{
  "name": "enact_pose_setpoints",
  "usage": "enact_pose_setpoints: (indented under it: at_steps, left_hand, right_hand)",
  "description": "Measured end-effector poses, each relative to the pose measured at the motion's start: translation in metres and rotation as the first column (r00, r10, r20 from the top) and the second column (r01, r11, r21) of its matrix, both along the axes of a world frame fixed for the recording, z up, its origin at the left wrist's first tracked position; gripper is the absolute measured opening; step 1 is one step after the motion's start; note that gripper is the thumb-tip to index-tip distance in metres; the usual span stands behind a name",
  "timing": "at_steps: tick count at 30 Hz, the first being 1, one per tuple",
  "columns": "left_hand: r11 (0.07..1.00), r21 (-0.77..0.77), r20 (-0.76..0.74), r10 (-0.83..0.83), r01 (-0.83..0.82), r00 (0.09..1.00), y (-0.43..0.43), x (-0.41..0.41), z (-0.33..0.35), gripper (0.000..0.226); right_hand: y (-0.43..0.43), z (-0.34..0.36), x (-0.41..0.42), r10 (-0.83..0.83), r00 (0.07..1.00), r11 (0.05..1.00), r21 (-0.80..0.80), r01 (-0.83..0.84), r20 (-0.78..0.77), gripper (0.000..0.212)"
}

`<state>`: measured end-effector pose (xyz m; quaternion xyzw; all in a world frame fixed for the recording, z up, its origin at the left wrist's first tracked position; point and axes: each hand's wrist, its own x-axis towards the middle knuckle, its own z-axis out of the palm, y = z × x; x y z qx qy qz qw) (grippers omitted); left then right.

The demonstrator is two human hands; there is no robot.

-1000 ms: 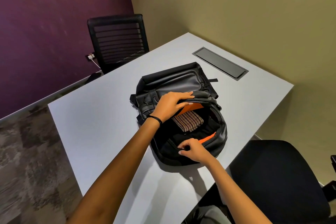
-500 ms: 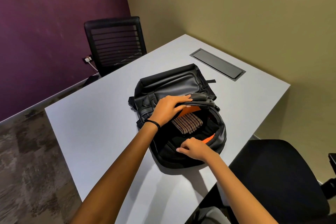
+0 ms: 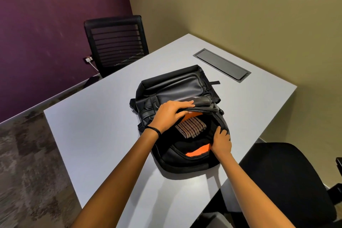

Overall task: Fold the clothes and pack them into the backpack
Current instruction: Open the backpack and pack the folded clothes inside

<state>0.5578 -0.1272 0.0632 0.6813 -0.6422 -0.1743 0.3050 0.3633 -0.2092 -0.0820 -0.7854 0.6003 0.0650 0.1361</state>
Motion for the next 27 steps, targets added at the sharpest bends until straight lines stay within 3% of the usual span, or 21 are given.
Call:
enact_pose_setpoints:
  at_steps: [8, 13, 16, 23, 27]
  left_hand:
    - [1.0, 0.013, 0.005, 0.001, -0.001, 1.0, 0.001, 0.0, -0.001, 0.033]
    - [1.0, 0.016, 0.01, 0.009, -0.009, 1.0, 0.001, -0.001, -0.001, 0.033]
    - [1.0, 0.016, 0.021, 0.005, -0.006, 1.0, 0.001, 0.0, -0.001, 0.033]
    - [1.0, 0.005, 0.016, -0.002, 0.002, 1.0, 0.002, -0.004, -0.004, 0.033]
    - [0.999, 0.012, 0.027, -0.033, 0.033, 0.999, 0.005, -0.008, -0.008, 0.032]
  right_hand:
    - [-0.009, -0.002, -0.004, 0.02, 0.998, 1.0, 0.001, -0.02, 0.066, 0.058]
    - [-0.009, 0.001, -0.011, 0.149, 0.989, 0.986, -0.08, -0.149, -0.007, 0.026]
    - [-0.004, -0.003, -0.018, 0.095, 0.995, 0.983, -0.161, -0.087, 0.044, 0.011]
    - [0.008, -0.011, -0.033, 0.036, 0.995, 0.99, -0.142, -0.023, 0.088, 0.031]
    - [0.011, -0.008, -0.041, 0.074, 0.983, 0.985, -0.165, -0.046, 0.171, 0.016]
